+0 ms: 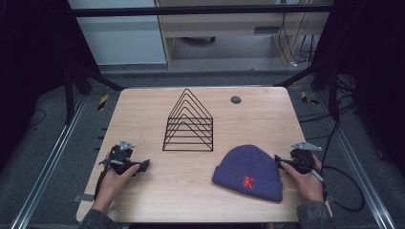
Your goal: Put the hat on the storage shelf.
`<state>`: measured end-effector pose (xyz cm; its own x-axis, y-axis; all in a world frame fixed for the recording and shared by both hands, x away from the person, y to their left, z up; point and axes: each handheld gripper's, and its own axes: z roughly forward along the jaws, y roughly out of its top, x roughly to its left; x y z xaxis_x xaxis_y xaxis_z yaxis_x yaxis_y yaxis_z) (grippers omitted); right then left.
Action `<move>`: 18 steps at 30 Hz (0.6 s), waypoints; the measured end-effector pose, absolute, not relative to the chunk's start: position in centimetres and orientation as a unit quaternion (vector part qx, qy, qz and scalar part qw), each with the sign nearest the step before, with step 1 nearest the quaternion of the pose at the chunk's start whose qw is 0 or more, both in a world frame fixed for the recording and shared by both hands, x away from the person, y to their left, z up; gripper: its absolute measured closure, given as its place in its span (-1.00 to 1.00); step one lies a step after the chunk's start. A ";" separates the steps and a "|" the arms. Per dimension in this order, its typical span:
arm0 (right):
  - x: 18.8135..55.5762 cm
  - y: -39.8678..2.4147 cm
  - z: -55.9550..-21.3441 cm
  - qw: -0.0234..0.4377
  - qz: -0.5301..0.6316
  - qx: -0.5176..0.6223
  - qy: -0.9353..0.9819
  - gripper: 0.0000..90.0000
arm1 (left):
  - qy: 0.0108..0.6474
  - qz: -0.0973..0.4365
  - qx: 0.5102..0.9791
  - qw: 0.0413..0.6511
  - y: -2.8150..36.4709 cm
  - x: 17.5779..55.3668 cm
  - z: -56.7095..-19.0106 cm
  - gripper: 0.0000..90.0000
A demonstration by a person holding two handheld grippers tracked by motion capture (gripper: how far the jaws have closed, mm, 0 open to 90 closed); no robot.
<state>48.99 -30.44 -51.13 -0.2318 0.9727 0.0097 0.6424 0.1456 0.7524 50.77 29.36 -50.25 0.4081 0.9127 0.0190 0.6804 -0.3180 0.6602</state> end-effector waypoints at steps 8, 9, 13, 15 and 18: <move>48.9 -30.5 -50.5 0.247 0.317 0.569 0.717 -0.51 | 0.505 0.194 0.790 0.287 29.3 50.8 -50.1 -1.00; 48.8 -30.5 -50.3 0.250 0.319 0.567 0.717 -0.51 | 0.505 0.194 0.791 0.287 29.3 50.7 -50.1 -1.00; 48.6 -30.2 -49.4 0.255 0.317 0.568 0.716 -0.52 | 0.502 0.194 0.792 0.288 29.4 50.7 -50.2 -1.00; 48.6 -29.6 -48.7 0.257 0.318 0.564 0.718 -0.52 | 0.499 0.194 0.793 0.290 29.4 50.6 -50.2 -1.00; 48.7 -29.0 -47.7 0.259 0.321 0.557 0.721 -0.52 | 0.497 0.193 0.794 0.290 29.5 50.6 -50.2 -1.00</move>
